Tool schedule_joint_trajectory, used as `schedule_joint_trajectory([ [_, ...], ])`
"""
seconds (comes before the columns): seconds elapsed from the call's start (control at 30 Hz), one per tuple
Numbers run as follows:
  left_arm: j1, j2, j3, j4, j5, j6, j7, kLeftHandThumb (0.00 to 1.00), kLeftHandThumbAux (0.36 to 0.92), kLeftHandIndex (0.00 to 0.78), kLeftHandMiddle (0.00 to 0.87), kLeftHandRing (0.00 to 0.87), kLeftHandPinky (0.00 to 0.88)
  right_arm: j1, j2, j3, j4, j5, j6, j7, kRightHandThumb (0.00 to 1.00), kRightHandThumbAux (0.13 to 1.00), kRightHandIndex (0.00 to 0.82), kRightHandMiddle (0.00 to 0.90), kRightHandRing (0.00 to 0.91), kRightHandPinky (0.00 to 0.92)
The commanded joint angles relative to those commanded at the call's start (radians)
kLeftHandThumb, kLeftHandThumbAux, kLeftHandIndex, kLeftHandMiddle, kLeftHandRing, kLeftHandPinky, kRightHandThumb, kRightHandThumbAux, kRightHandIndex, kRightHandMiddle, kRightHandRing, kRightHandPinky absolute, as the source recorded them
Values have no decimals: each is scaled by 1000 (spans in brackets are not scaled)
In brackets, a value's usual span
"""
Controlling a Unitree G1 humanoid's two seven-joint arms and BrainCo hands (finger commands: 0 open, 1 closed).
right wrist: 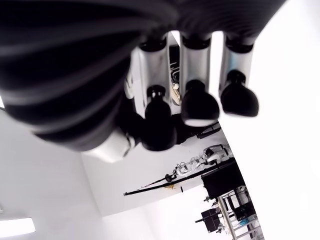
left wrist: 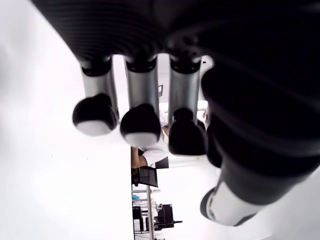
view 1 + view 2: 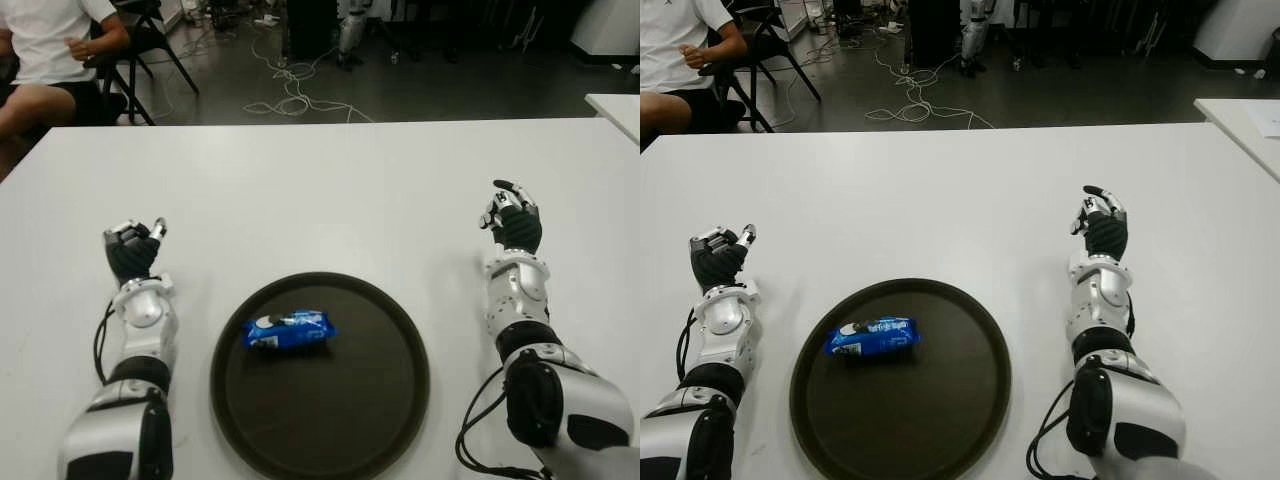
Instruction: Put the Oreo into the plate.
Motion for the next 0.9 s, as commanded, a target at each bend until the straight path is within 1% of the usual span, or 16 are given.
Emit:
schedule_joint_trajectory([
  [0.4, -2, 6, -5, 5, 9, 6, -3, 423, 820, 769, 859, 860, 854, -4, 0, -3, 2, 4, 11, 3, 701, 723, 438, 826, 832, 826],
  [0.9, 2, 7, -1, 11, 6, 2, -7, 408, 824, 773, 861, 860, 853, 5, 5, 5, 2, -8, -14, 0, 701, 723, 439, 836, 839, 834],
])
